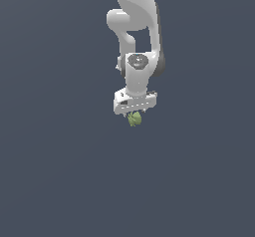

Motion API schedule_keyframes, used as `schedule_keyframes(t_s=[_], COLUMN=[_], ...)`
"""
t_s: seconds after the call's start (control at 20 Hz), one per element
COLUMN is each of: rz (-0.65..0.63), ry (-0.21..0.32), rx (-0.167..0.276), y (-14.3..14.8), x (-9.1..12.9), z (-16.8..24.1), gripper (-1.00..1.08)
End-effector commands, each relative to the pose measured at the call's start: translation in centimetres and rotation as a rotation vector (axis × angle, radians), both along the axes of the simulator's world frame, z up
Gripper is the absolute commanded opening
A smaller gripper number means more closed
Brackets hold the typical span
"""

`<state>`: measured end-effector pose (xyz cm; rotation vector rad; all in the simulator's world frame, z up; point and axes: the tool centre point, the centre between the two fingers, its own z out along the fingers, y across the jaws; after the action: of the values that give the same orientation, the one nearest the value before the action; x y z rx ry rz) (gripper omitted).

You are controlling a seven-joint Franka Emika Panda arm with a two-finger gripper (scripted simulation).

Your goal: Pick up the object and move it to a goal position.

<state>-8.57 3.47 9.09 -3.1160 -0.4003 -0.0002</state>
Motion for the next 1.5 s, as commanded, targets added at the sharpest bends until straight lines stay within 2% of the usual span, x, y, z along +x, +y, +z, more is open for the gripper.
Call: schedule_keyframes(t_s=[0.0,0.35,0.65,0.7,1.45], rz=[0.001,0.003,0.003,0.003,0.003], ry=[0.001,0.0,0.0,0.0,0.0], rx=[0.0,0.0,0.0,0.0,0.0], y=[0.0,0.0,0.0,0.0,-0.3], x=[-0.1,-0.2,-0.1,-0.1,-0.2], z=[-0.7,-3.7,-4.6,-4.6,-4.0], gripper=[1.0,1.0,1.0,-1.0,-1.0])
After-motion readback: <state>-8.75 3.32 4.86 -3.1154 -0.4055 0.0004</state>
